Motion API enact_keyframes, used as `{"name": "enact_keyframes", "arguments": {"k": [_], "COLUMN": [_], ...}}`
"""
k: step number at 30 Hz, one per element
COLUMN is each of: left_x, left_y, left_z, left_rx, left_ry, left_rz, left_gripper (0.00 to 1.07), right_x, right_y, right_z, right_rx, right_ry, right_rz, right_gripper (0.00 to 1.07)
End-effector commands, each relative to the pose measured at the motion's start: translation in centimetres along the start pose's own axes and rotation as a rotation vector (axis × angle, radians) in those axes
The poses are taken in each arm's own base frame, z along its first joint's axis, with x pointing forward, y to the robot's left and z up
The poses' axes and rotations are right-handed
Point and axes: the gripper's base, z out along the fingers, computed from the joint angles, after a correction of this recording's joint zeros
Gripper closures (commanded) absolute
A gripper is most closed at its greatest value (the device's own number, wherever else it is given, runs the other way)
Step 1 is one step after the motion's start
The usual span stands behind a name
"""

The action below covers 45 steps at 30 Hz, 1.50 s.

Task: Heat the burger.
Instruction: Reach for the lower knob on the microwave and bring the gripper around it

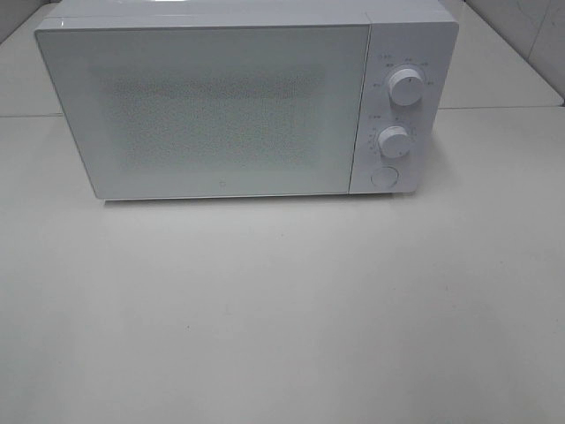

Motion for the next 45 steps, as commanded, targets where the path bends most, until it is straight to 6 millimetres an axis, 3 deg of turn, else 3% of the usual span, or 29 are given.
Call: {"name": "enact_keyframes", "arguments": {"k": [1, 21, 31, 38, 45], "left_x": [-0.1, 0.0, 0.0, 0.0, 0.0], "left_y": [-0.1, -0.1, -0.1, -0.1, -0.1], "left_z": [-0.2, -0.2, -0.2, -0.2, -0.2], "left_rx": [0.008, 0.007, 0.007, 0.007, 0.007], "left_ry": [-0.029, -0.030, -0.030, -0.030, -0.030], "left_rz": [-0.004, -0.004, -0.004, -0.004, -0.004], "left_gripper": [0.16, 0.16, 0.16, 0.16, 0.16], "right_x": [-1.0, -4.2, -4.7, -4.4, -2.5], "right_y": [0.0, 1.2, 1.7, 2.0, 2.6], "right_z": [0.8, 9.8, 12.4, 14.1, 15.7], "right_rx": [0.004, -0.047, -0.069, -0.086, -0.117], "right_ry": [-0.027, -0.062, -0.102, -0.128, -0.192], "right_rz": [-0.023, -0.074, -0.080, -0.080, -0.064], "right_gripper": [0.31, 0.31, 0.31, 0.31, 0.31]}}
